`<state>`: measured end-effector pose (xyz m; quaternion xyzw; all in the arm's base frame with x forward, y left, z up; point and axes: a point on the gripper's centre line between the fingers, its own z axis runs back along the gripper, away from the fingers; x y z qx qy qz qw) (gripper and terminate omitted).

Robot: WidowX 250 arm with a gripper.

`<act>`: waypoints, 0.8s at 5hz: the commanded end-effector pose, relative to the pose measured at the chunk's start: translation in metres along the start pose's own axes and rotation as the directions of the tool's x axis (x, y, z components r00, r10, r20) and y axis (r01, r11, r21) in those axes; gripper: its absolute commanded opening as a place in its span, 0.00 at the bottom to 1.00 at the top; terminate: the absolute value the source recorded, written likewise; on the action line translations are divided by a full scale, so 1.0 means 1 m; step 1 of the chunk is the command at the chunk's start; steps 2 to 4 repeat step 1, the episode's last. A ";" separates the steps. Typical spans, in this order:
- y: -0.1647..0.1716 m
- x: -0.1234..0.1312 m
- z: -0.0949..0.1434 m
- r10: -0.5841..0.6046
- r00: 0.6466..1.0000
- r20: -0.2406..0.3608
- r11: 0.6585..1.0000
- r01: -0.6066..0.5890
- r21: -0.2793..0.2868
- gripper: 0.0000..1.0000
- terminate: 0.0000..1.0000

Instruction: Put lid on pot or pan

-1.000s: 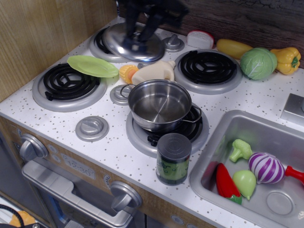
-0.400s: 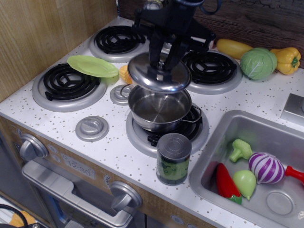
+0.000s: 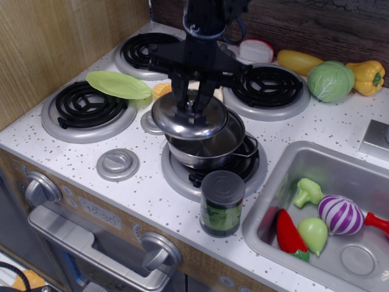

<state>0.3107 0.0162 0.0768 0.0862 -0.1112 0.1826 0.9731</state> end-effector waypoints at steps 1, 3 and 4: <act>-0.001 0.002 -0.006 0.002 0.998 0.061 0.998 0.002 -0.064 0.00 1.00; -0.001 0.002 -0.006 0.002 0.998 0.061 0.998 0.002 -0.064 0.00 1.00; -0.001 0.002 -0.006 0.002 0.998 0.061 0.998 0.002 -0.064 0.00 1.00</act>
